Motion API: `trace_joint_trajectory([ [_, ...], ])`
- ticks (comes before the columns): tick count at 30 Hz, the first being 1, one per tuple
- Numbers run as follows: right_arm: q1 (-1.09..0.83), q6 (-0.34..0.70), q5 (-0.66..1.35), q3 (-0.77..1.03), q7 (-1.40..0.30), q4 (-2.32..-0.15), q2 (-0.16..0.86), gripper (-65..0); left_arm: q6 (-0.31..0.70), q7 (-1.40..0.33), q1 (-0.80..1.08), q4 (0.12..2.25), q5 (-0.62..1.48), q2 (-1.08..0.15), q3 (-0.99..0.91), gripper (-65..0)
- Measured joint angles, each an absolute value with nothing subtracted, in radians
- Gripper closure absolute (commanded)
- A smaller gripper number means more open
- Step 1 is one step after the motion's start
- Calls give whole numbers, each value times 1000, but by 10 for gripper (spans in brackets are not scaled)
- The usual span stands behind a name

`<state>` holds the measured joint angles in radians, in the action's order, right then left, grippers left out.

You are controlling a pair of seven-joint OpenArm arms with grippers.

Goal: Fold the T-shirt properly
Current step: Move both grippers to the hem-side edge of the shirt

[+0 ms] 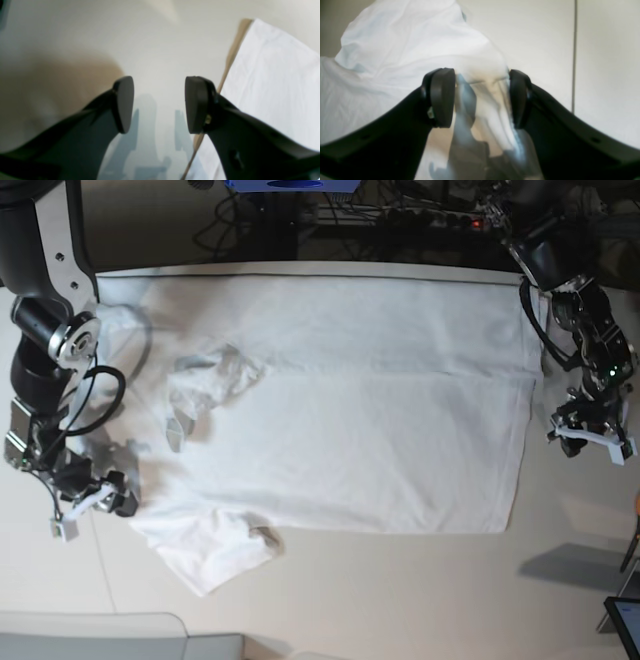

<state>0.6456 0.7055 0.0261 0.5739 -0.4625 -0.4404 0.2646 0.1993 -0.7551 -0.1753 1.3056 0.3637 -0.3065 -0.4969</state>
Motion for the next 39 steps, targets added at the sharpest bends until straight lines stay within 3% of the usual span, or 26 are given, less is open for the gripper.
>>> trace_joint_trajectory([
  [4,645,699,26,574,-488,-439,261,-48,189,-758,-305,1173,359,-329,-453,-328],
  [6,645,700,27,574,-503,-438,262,-13,195,-753,-368,1099,367,-359,-373,-328],
  [10,646,704,28,574,-509,-441,262,-9,196,-740,-505,920,367,-371,-265,-339],
  [15,645,704,25,574,-511,-442,262,-7,195,-633,-619,698,362,-372,-260,-514],
  [17,645,705,25,574,-511,-442,263,-6,191,-586,-661,610,362,-378,-262,-546],
  [23,645,707,27,574,-512,-442,262,-7,195,-477,-730,439,364,-371,-259,-548],
  [27,645,706,27,574,-514,-443,262,-9,191,-463,-757,378,371,-370,-149,-548],
  [39,645,710,27,574,-523,-443,272,-9,191,-432,-781,339,366,-324,-111,-548],
])
